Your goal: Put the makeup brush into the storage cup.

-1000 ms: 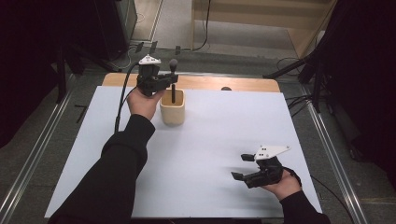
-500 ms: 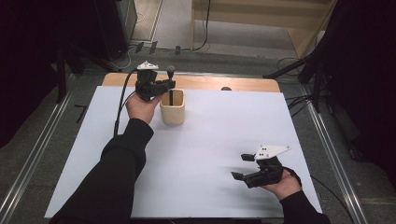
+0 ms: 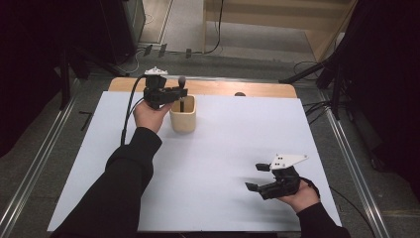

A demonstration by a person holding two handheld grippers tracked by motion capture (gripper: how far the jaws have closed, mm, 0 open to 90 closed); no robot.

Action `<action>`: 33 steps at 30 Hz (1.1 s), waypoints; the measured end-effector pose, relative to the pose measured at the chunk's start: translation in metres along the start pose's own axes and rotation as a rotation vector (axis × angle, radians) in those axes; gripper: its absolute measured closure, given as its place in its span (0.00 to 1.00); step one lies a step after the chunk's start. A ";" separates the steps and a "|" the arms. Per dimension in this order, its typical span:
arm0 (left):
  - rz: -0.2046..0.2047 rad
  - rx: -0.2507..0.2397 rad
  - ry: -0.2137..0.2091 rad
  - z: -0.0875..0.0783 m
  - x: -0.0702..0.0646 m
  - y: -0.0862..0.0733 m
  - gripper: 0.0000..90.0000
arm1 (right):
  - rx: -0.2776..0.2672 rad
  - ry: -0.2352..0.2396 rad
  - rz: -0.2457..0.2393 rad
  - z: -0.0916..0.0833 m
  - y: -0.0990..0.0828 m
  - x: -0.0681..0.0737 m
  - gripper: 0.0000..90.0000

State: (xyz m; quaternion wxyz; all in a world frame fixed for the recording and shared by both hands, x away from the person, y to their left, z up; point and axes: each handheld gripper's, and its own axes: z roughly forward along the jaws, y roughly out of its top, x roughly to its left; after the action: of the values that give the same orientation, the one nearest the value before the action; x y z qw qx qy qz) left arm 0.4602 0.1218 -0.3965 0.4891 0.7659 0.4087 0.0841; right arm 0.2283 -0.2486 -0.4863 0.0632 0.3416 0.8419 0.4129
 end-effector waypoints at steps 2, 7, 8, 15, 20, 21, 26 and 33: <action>-0.008 0.006 0.005 -0.003 0.000 0.001 0.49 | -0.001 0.000 0.000 0.000 0.000 0.000 0.24; -0.010 0.013 0.016 -0.017 0.002 0.005 0.34 | -0.002 -0.003 0.001 0.000 0.000 0.000 0.24; -0.019 0.011 0.012 -0.019 0.002 0.005 0.32 | -0.001 -0.003 0.000 0.000 0.000 0.000 0.24; -0.050 0.043 -0.030 -0.034 0.006 0.007 0.32 | -0.002 -0.004 0.001 0.000 0.000 0.000 0.24; -0.044 0.085 -0.042 -0.040 0.007 0.005 0.31 | -0.003 -0.003 0.001 0.000 0.000 0.000 0.24; -0.041 0.095 -0.041 -0.041 0.006 0.005 0.31 | -0.003 -0.003 0.001 0.000 0.000 0.000 0.24; -0.023 0.122 -0.046 -0.046 0.004 0.000 0.31 | -0.008 -0.001 0.005 -0.001 0.000 0.000 0.24; -0.020 0.159 -0.056 -0.051 0.007 -0.006 0.30 | -0.008 0.001 0.007 0.000 0.000 0.000 0.24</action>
State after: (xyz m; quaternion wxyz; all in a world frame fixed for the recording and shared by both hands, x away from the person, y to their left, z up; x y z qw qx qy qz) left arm 0.4341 0.1626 -0.3774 0.4390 0.8002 0.4078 0.0252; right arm 0.2285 -0.2489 -0.4859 0.0627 0.3440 0.8390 0.4169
